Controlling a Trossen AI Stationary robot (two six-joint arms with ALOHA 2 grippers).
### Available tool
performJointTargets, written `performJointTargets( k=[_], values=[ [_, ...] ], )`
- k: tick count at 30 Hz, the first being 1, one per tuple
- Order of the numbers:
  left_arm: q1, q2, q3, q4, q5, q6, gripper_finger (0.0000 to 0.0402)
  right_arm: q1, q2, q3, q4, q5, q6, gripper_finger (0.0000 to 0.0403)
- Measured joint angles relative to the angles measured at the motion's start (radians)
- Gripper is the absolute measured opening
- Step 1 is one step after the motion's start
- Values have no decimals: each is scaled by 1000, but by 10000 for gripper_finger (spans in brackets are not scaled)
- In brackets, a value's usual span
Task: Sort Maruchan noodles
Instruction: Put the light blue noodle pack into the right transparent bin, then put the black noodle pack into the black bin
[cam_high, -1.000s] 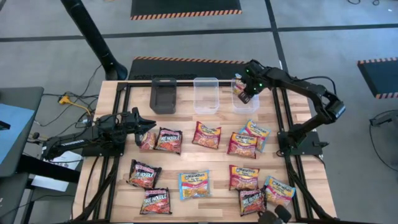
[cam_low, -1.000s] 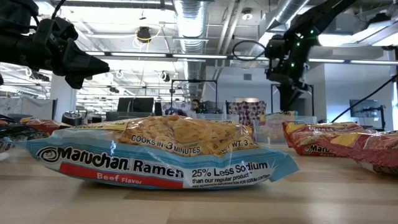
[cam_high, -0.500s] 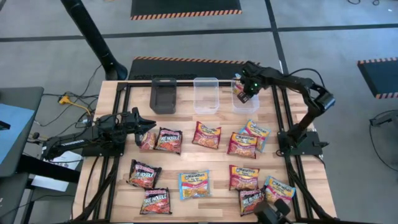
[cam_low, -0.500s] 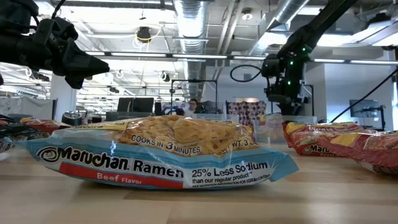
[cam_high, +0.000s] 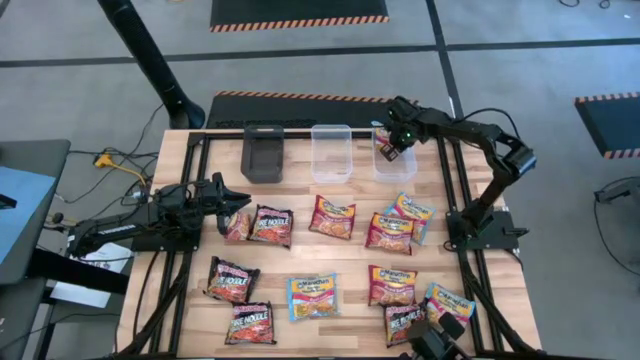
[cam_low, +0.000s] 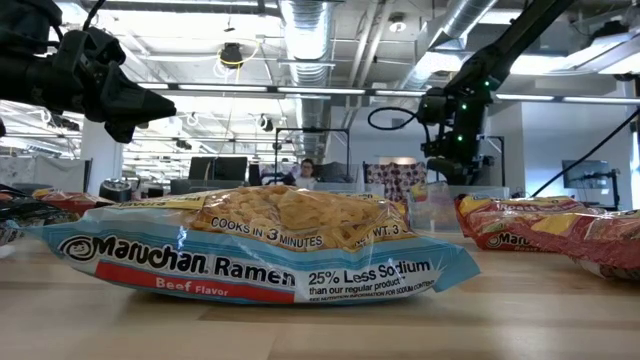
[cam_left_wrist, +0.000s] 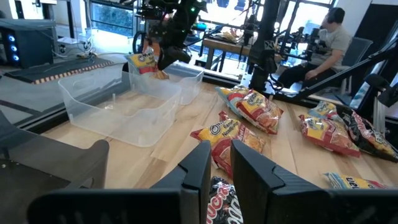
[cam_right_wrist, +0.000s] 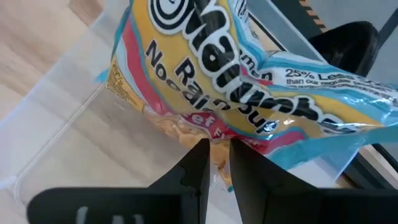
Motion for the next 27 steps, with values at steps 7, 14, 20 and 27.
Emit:
performJointTargets(
  k=[7,14,20,27],
  values=[
    [0,0,0,0,0,0,51,12,-27,0,-49,0,2,87],
    [0,0,0,0,0,2,51,46,-103,0,-87,-1,24,87],
    [0,0,0,0,0,2,51,101,-188,0,-105,-2,78,87],
    [0,0,0,0,1,0,51,203,-263,0,-156,-3,113,87]
  ],
)
